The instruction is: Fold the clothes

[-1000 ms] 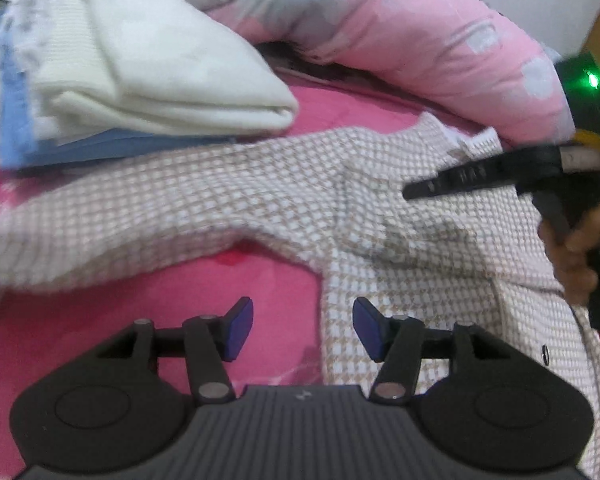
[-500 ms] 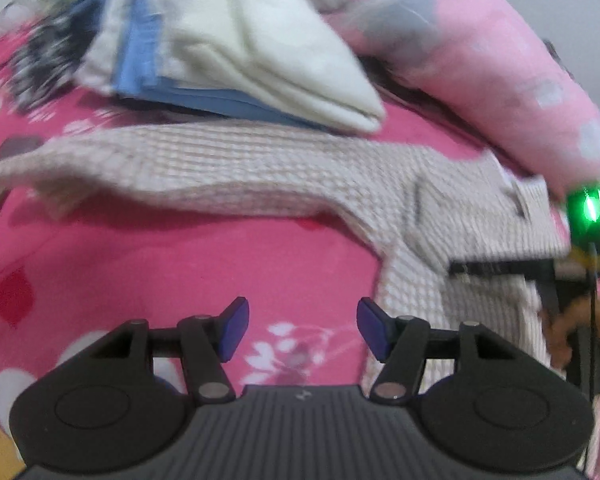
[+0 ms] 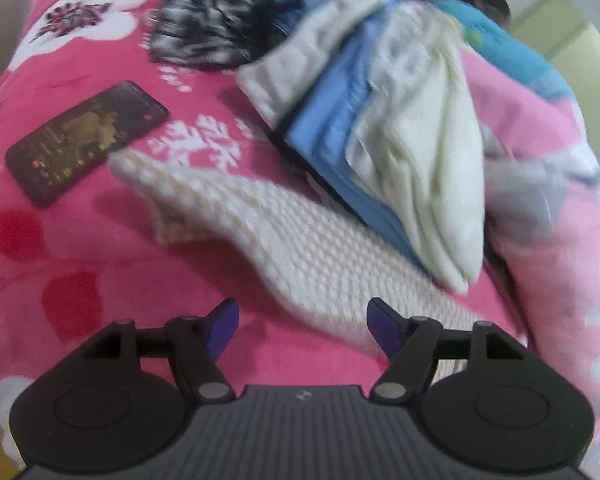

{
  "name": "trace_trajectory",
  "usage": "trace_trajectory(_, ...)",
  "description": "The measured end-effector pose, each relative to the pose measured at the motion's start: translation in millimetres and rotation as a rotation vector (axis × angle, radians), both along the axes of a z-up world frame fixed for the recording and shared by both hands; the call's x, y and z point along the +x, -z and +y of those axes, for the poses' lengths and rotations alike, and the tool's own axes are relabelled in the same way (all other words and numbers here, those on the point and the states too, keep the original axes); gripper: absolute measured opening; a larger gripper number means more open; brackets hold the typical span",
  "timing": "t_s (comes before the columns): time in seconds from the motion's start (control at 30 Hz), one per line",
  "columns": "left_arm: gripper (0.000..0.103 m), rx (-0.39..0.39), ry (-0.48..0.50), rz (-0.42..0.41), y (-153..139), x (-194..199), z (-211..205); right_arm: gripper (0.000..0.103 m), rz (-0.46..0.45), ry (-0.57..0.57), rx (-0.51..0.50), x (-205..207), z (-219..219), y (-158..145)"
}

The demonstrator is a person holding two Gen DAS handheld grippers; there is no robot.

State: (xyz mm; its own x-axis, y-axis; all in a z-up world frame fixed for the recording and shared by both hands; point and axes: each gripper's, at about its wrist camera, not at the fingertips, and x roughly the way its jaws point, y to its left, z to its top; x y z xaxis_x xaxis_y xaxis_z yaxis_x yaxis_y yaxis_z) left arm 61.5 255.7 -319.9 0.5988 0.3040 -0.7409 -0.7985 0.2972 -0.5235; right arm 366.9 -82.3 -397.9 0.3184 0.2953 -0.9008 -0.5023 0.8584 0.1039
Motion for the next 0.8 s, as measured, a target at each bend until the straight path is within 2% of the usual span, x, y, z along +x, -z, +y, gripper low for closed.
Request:
trace_trajectory(0.2,0.075,-0.03,-0.054,0.015,10.5,4.7,29.2,0.025,0.029,0.008,-0.011,5.8,0.8,-1.3)
trace_trajectory(0.43,0.064,-0.047,-0.093,0.004,20.6,5.5,53.7,0.026,0.044,0.014,-0.033,8.7,4.5,-1.6)
trace_trajectory(0.53,0.052,-0.053,-0.1,0.019,25.3,7.0,58.0,0.026,0.049,0.015,-0.043,9.8,6.2,-1.8)
trace_trajectory(0.6,0.048,-0.06,-0.11,0.024,28.1,6.7,60.1,0.026,0.053,0.016,-0.05,10.5,7.4,-1.8)
trace_trajectory(0.67,0.037,-0.066,-0.122,0.023,30.3,5.6,62.0,0.026,0.056,0.017,-0.057,11.2,8.6,-1.9)
trace_trajectory(0.73,0.03,-0.062,-0.133,0.005,30.3,4.7,63.2,0.026,0.058,0.018,-0.063,11.6,10.4,-1.8)
trace_trajectory(0.77,0.023,-0.058,-0.135,-0.005,29.8,4.7,63.4,0.026,0.06,0.018,-0.066,11.8,11.3,-1.7)
trace_trajectory(0.8,0.02,-0.05,-0.13,-0.012,28.4,5.7,62.6,0.026,0.061,0.018,-0.069,12.0,12.2,-1.6)
